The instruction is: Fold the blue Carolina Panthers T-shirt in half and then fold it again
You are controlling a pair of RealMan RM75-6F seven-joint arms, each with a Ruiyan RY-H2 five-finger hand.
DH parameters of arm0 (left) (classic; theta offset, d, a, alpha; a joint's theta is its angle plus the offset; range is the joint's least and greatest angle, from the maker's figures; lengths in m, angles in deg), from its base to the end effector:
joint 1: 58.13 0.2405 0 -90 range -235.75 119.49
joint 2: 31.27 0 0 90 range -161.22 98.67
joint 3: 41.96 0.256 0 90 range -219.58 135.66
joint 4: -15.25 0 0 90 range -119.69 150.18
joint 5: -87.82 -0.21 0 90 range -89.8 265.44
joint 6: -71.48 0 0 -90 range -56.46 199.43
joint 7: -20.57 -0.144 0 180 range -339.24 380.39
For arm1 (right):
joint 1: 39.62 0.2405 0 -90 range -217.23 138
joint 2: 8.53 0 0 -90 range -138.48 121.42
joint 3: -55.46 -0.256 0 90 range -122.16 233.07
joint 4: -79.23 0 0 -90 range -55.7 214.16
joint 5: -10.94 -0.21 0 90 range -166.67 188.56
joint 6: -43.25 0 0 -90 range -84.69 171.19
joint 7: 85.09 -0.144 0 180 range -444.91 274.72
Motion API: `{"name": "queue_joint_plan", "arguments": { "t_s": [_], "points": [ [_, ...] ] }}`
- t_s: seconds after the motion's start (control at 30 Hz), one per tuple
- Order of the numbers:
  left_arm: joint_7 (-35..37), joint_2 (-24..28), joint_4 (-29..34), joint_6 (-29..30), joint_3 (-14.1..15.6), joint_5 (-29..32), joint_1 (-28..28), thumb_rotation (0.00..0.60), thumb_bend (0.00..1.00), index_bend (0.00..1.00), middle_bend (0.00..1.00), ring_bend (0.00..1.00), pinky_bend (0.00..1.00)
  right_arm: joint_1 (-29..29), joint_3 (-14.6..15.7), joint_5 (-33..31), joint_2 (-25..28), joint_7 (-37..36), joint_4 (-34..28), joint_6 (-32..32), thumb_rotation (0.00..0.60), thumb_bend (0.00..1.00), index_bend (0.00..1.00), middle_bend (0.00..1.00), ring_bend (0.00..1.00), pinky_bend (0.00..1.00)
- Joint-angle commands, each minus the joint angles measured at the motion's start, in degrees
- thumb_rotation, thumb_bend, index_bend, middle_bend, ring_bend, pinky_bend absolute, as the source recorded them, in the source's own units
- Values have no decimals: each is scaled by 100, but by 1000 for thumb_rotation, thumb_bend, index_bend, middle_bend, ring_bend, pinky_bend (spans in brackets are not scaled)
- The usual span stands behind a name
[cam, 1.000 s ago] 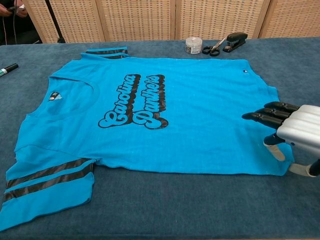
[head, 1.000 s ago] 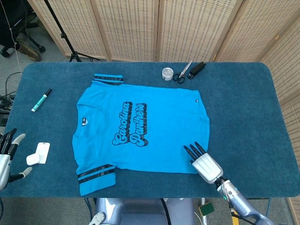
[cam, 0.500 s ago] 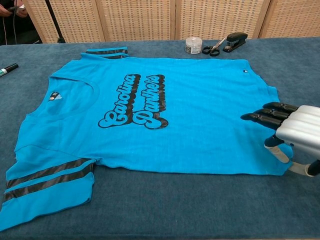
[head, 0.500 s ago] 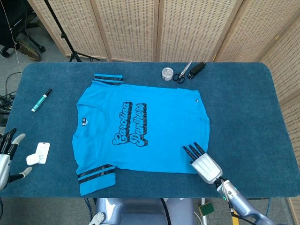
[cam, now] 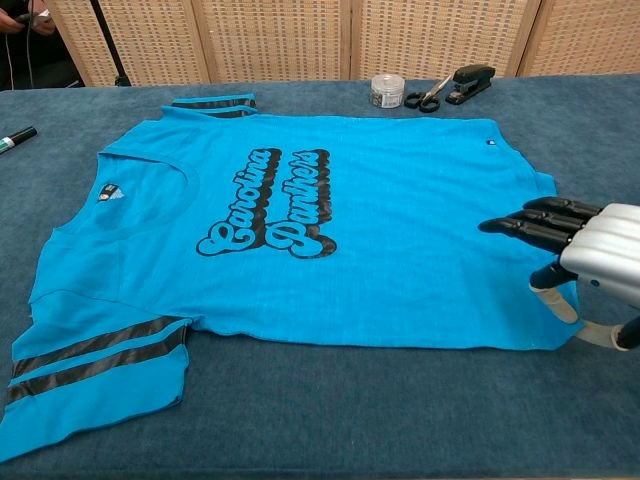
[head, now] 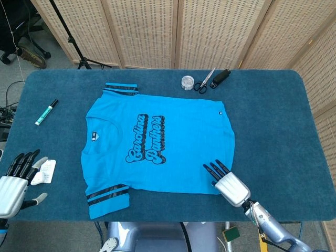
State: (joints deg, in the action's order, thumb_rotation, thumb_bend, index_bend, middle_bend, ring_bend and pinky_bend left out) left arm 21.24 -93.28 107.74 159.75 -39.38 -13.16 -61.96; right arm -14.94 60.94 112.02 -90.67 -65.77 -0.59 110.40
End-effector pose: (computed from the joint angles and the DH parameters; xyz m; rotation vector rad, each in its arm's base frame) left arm -0.2870 0.1511 0.1500 -1.6269 -0.8288 -0.9866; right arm -0.2411 -0.2255 0.0037 2.1634 -0.4648 0.7998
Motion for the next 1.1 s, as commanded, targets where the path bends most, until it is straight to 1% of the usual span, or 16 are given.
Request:
{"name": "queue_joint_plan", "arguments": {
  "t_s": [0.03, 0.13, 0.23, 0.33, 0.4, 0.47, 0.57, 0.67, 0.77, 0.87, 1.1],
  "points": [
    [615, -301, -826, 135, 319, -714, -180, 600, 35, 0, 0, 0, 0, 19, 27, 68, 22, -100, 34, 65, 600, 414, 631, 16, 0, 0],
    [598, -499, -1172, 108, 439, -883, -201, 600, 51, 0, 0, 0, 0, 20, 48, 110, 51, -193, 26, 119, 600, 414, 631, 16, 0, 0],
    [742, -657, -1388, 73, 566, -951, -209, 600, 67, 28, 0, 0, 0, 22, 58, 137, 65, -241, 31, 152, 600, 414, 631, 16, 0, 0],
    [825, -847, -1673, 3, 697, -1024, -219, 600, 96, 81, 0, 0, 0, 24, 59, 124, 67, -286, 46, 147, 600, 431, 631, 16, 0, 0],
    [892, -963, -1842, -11, 761, -1064, -225, 600, 139, 147, 0, 0, 0, 27, 59, 124, 67, -299, 68, 149, 600, 440, 631, 16, 0, 0],
    [993, -1108, -2049, -61, 842, -1088, -233, 600, 180, 188, 0, 0, 0, 30, 55, 118, 69, -324, 85, 153, 600, 440, 631, 16, 0, 0],
    [1053, -1277, -2221, -144, 895, -1058, -252, 600, 210, 208, 0, 0, 0, 34, 46, 106, 72, -347, 112, 157, 600, 440, 631, 16, 0, 0],
    [1131, -1373, -2248, -282, 937, -1027, -321, 600, 219, 228, 0, 0, 0, 38, 38, 93, 72, -359, 131, 154, 600, 440, 631, 16, 0, 0],
    [1039, -1453, -2247, -420, 939, -1014, -409, 600, 220, 237, 0, 0, 0, 37, 30, 77, 70, -363, 143, 155, 600, 440, 631, 16, 0, 0],
    [1068, -1617, -2280, -527, 996, -1109, -526, 600, 220, 265, 0, 0, 0, 39, 21, 61, 57, -347, 165, 146, 600, 440, 631, 16, 0, 0],
    [1282, -2139, -2857, -329, 1084, -1252, -568, 600, 214, 310, 0, 0, 0, 46, 5, 27, 44, -352, 190, 134, 600, 440, 631, 16, 0, 0]
  ]
}}
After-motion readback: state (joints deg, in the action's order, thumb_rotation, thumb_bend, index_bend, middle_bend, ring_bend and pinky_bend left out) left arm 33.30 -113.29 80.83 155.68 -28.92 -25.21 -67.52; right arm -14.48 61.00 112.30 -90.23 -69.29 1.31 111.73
